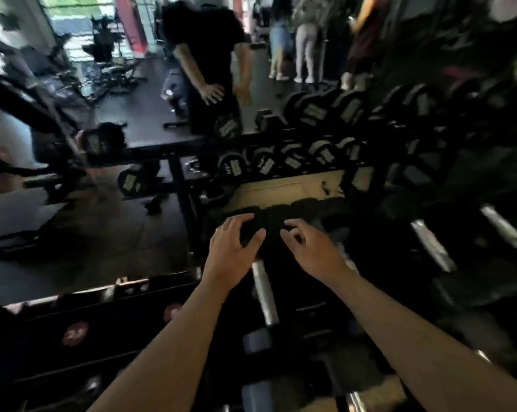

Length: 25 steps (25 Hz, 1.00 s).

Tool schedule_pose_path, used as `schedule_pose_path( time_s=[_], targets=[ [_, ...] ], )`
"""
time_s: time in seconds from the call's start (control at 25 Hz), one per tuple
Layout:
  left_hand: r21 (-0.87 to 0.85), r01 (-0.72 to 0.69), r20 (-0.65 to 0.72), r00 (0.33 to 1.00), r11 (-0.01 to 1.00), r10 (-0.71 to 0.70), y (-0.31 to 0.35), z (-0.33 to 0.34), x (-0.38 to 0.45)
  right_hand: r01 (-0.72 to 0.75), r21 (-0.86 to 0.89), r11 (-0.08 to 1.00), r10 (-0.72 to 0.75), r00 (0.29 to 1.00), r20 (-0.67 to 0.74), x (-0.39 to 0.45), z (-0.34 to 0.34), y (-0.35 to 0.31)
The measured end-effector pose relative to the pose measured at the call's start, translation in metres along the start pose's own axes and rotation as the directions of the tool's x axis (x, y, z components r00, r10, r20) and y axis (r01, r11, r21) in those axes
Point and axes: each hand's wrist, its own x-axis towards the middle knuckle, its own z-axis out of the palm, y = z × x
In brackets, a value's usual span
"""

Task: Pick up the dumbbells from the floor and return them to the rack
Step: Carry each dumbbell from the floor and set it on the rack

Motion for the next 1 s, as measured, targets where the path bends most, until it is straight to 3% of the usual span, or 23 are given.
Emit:
schedule_pose_path(
  time_s=[0.12, 0.28, 0.4, 0.48, 0.6, 0.8, 0.88, 1.0],
  targets=[
    [-0.069, -0.132, 0.181, 0.973, 0.989, 0.142, 0.118, 0.107, -0.024, -0.152, 0.022, 0.988, 0.153, 0.966, -0.207, -0.084, -0.122, 0.089],
    [-0.234, -0.222, 0.379, 0.876, 0.947, 0.299, 0.255, 0.234, -0.087, -0.343, 0.045, 0.938, 0.328, 0.842, -0.429, -0.223, -0.262, 0.181],
    [-0.364, -0.236, 0.525, 0.747, 0.901, 0.408, 0.357, 0.327, -0.167, -0.494, 0.113, 0.862, 0.458, 0.665, -0.590, -0.357, -0.345, 0.241],
    [-0.407, -0.257, 0.637, 0.607, 0.876, 0.474, 0.418, 0.378, -0.229, -0.572, 0.183, 0.799, 0.525, 0.518, -0.675, -0.447, -0.384, 0.273],
    [-0.453, -0.337, 0.742, 0.371, 0.826, 0.558, 0.484, 0.440, -0.320, -0.636, 0.323, 0.701, 0.598, 0.276, -0.753, -0.566, -0.413, 0.305],
    [-0.463, -0.359, 0.852, 0.074, 0.810, 0.519, 0.537, 0.511, -0.446, -0.674, 0.517, 0.528, 0.662, -0.056, -0.748, -0.714, -0.413, 0.330],
    [-0.446, -0.358, 0.878, 0.004, 0.820, 0.479, 0.545, 0.542, -0.490, -0.688, 0.562, 0.459, 0.676, -0.140, -0.723, -0.759, -0.409, 0.350],
    [-0.390, -0.326, 0.917, -0.055, 0.861, 0.394, 0.549, 0.581, -0.530, -0.700, 0.611, 0.369, 0.711, -0.211, -0.671, -0.800, -0.408, 0.385]
  ],
)
